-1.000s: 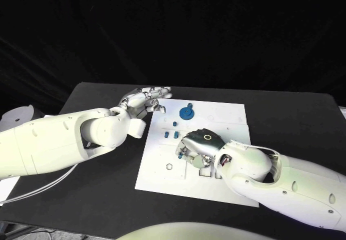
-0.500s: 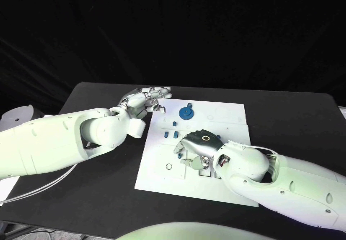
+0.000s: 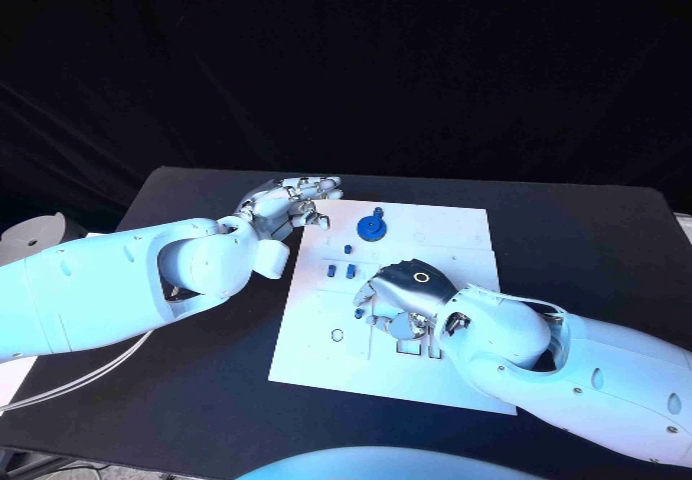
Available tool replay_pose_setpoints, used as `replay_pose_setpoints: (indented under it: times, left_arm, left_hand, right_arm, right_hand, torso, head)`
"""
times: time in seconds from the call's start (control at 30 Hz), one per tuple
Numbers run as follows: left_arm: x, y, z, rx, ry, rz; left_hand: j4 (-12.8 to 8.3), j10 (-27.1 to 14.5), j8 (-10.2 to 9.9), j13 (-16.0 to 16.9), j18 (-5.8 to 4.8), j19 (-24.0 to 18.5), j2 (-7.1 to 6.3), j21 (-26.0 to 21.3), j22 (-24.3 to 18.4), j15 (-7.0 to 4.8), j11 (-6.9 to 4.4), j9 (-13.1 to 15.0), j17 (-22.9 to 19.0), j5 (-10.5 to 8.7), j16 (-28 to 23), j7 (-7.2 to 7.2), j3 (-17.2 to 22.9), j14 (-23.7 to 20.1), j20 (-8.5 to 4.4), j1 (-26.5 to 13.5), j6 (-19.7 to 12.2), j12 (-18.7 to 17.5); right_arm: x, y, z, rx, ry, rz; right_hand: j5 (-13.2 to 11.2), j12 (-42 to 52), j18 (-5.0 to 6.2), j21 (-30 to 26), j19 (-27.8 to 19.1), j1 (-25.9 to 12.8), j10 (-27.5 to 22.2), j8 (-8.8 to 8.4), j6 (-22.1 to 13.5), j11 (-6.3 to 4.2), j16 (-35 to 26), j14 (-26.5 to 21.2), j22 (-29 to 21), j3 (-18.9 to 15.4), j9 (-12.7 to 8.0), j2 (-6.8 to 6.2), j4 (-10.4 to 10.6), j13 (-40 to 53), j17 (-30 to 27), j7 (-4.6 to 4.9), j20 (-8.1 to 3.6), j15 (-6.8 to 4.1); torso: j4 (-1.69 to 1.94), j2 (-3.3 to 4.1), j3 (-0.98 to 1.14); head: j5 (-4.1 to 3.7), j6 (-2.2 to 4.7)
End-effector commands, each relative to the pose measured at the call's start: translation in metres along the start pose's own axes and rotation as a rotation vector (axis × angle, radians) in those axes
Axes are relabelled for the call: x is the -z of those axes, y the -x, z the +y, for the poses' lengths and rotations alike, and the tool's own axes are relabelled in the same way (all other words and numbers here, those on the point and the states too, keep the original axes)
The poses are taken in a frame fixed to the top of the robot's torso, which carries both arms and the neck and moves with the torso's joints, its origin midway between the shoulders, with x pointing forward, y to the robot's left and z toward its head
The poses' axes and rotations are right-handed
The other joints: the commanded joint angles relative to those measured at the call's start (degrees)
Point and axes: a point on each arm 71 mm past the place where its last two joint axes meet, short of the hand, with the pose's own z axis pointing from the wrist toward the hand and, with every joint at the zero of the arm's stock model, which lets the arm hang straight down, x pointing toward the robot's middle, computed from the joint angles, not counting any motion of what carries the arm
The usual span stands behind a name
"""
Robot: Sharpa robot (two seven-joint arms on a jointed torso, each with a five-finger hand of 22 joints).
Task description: Assemble the parts on the task board
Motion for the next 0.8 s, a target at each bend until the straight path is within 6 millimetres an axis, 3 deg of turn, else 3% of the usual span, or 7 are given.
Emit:
replay_pose_setpoints:
  times: [0.03,0.37,0.47,0.63,0.8]
  left_arm:
    - [0.0,-0.003,0.0,0.003,-0.001,0.03]
    - [0.001,-0.004,0.0,0.005,-0.001,0.039]
    - [0.001,-0.004,0.0,0.006,-0.002,0.042]
    - [0.001,-0.004,0.0,0.007,-0.003,0.044]
    - [0.001,-0.004,-0.001,0.006,-0.004,0.044]
  left_hand:
    - [-0.35,-0.52,-0.08,-0.06,1.02,0.1,-0.02,-0.22,-0.1,0.06,0.06,-0.03,-0.12,0.33,0.15,0.04,-0.13,-0.39,0.28,0.08,-0.38,0.22]
    - [-0.36,-0.53,-0.06,-0.06,1.02,0.1,-0.01,-0.22,-0.1,0.06,0.06,-0.03,-0.16,0.33,0.14,0.04,-0.14,-0.41,0.28,0.09,-0.39,0.26]
    - [-0.36,-0.54,-0.06,-0.06,1.02,0.1,-0.01,-0.22,-0.1,0.06,0.06,-0.03,-0.16,0.33,0.14,0.04,-0.14,-0.41,0.28,0.09,-0.39,0.26]
    - [-0.36,-0.54,-0.06,-0.06,1.02,0.1,-0.01,-0.22,-0.1,0.06,0.06,-0.03,-0.16,0.33,0.14,0.04,-0.14,-0.41,0.28,0.09,-0.39,0.26]
    - [-0.36,-0.54,-0.06,-0.06,1.02,0.1,-0.01,-0.22,-0.1,0.06,0.06,-0.03,-0.16,0.33,0.14,0.04,-0.14,-0.41,0.28,0.09,-0.39,0.26]
  right_arm:
    - [0.008,0.011,-0.004,-0.012,-0.012,-0.078]
    - [0.039,0.047,-0.057,0.034,-0.175,-0.044]
    - [0.049,0.053,-0.069,0.051,-0.198,-0.029]
    - [0.058,0.054,-0.082,0.072,-0.225,-0.006]
    - [0.06,0.054,-0.085,0.084,-0.23,0.005]
  right_hand:
    - [0.04,0.41,0.83,-0.32,2.67,0.02,0.76,0.27,0.45,-0.16,-0.27,3.61,6.79,-0.24,-0.05,0.58,-0.01,-0.01,3.04,0.23,0.32,-0.1]
    - [0.0,-0.35,0.83,-0.46,2.66,-1.42,-1.09,-0.12,-1.17,0.07,-0.37,3.57,6.64,-3.34,-0.53,-1.66,0.87,-0.31,2.83,-0.43,0.33,0.0]
    - [0.01,-0.22,0.82,-0.42,2.7,-0.92,-1.01,-0.05,-1.38,-0.02,-0.36,3.59,6.69,-4.07,-0.57,-1.63,0.95,-0.23,2.81,-1.09,0.36,0.05]
    - [0.0,0.07,0.82,-0.43,2.72,-0.56,-0.56,0.0,-1.41,-0.25,-0.39,3.59,6.69,-4.67,-0.58,-1.53,1.1,-0.17,2.73,-1.27,0.31,-0.1]
    - [0.0,0.28,0.83,-0.45,2.73,-0.13,-0.19,0.09,-1.21,-0.47,-0.4,3.6,6.66,-4.87,-0.53,-1.18,1.17,-0.16,2.7,-1.36,0.21,-0.25]
  torso:
    - [-0.08,-0.04,-0.04]
    - [-0.14,-0.06,-0.18]
    - [-0.04,-0.05,-0.14]
    - [-0.2,0.02,-0.04]
    - [-0.04,-0.04,-0.09]
  head:
    - [-0.47,0.32]
    - [-2.1,1.27]
    - [-2.43,1.48]
    - [-2.42,1.6]
    - [-2.5,1.65]
